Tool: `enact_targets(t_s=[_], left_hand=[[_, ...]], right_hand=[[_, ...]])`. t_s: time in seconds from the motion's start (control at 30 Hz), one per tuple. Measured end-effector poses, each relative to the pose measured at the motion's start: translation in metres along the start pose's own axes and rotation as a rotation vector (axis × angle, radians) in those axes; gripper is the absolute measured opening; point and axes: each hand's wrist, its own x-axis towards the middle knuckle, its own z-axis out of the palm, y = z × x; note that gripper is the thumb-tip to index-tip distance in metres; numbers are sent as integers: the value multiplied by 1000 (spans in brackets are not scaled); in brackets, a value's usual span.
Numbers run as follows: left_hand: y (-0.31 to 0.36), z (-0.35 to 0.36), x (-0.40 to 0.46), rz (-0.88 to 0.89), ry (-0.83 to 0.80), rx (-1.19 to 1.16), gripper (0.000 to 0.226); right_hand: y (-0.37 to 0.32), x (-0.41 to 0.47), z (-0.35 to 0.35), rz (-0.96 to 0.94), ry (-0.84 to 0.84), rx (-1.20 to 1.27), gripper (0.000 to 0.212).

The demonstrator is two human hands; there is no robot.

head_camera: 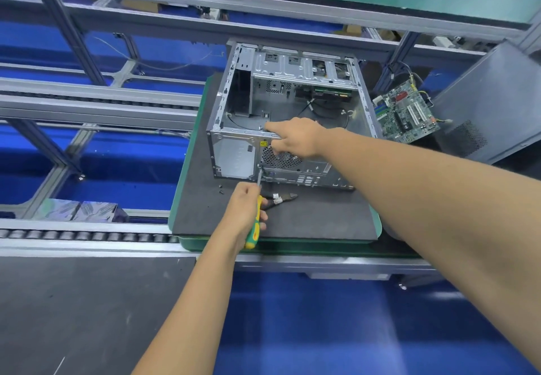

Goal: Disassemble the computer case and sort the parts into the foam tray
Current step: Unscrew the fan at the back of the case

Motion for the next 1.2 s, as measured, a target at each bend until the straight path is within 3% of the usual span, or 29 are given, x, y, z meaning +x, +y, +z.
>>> enact_targets(t_s=[0.13,0.3,0.5,0.57,0.73,0.9,1.2], left_hand=[[1,3,10,68,-8,68,36],[6,-1,23,120,131,125,17],[-1,-9,23,220,154,430,2],[-2,-8,23,228,140,530,11],[0,10,28,131,75,269,25],[2,12,33,191,113,160,15],[15,21,51,167,169,148,23]], right_hand=[[2,2,3,-25,17,-2,15],[4,1,6,-42,73,-7,14],[5,5,9,-29,98,-24,21],[5,5,9,-24,104,-25,23],[5,4,8,-25,90,-14,20],[4,4,8,-19,88,-9,18],[4,4,8,-11,99,-5,19]])
